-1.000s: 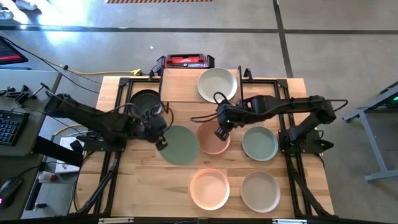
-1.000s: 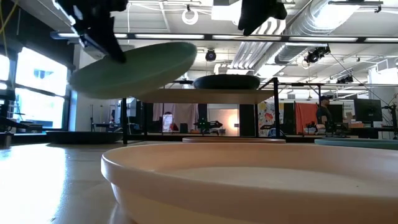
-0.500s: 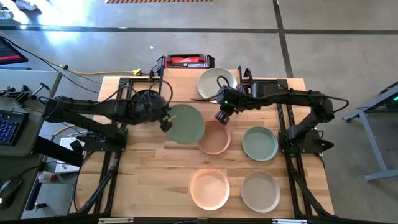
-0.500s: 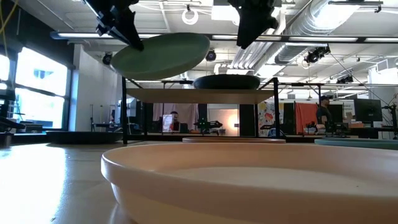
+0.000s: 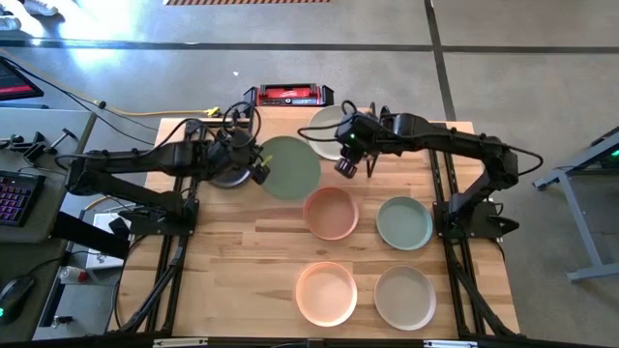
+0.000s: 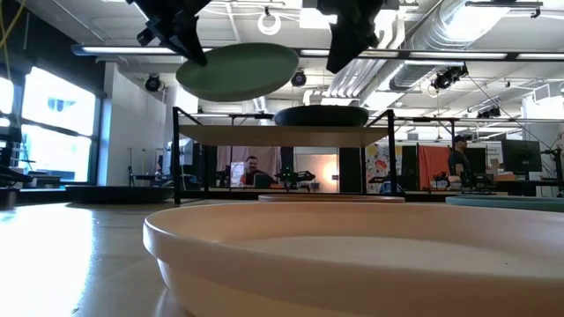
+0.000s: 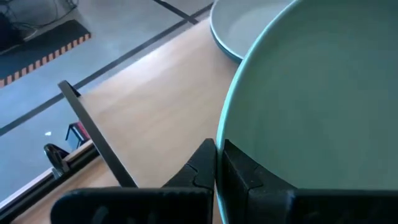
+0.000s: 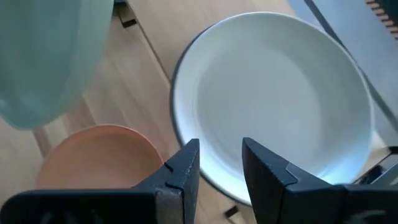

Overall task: Place and stack plates onto a shelf
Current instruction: Stack the bottom green plate on the top of the white plate on the shelf

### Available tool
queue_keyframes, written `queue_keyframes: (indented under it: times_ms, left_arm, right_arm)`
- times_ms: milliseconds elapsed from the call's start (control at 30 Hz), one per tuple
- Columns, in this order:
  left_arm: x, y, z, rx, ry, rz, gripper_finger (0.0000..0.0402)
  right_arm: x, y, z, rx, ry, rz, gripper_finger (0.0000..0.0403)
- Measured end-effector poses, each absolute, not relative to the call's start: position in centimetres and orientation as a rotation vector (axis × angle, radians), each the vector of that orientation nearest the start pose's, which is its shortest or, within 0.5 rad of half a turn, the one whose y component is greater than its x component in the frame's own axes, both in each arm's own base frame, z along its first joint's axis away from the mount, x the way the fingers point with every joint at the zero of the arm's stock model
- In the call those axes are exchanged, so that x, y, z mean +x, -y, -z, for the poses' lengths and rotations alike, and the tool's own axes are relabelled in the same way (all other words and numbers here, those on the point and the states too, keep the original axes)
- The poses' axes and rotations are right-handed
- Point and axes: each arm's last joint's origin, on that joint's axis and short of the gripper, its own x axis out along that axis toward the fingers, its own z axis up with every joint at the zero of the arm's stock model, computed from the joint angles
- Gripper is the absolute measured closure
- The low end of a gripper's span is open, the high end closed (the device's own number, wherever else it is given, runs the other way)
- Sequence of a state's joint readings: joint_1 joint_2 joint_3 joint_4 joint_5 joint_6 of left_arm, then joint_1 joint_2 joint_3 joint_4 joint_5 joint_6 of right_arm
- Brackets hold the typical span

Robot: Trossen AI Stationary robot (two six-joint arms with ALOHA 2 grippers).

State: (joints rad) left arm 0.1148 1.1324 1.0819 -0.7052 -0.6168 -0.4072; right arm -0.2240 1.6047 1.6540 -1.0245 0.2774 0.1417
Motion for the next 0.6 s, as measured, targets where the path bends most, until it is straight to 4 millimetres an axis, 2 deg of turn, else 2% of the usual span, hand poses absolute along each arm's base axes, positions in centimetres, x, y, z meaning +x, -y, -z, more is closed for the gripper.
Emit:
queue_keyframes:
  times_ms: [133, 333, 600]
  left_arm:
    - [21.8, -4.7, -32.9, -0.185, -0.573, -0.873, 0.0401]
    - [21.8, -5.5, -32.9, -0.188, -0.537, -0.976, 0.0401]
    - [22.5, -5.9, -32.8, -0.159, -0.473, -1.083, 0.0401]
  right_arm:
    - [31.5, 8.8, -36.2, 0.054, -0.933, 0.517, 0.0304]
    - [32.4, 9.8, -37.2, -0.023, -0.794, 0.513, 0.0304]
    - [33.3, 9.4, -38.0, -0.270, -0.742, 0.414, 0.0304]
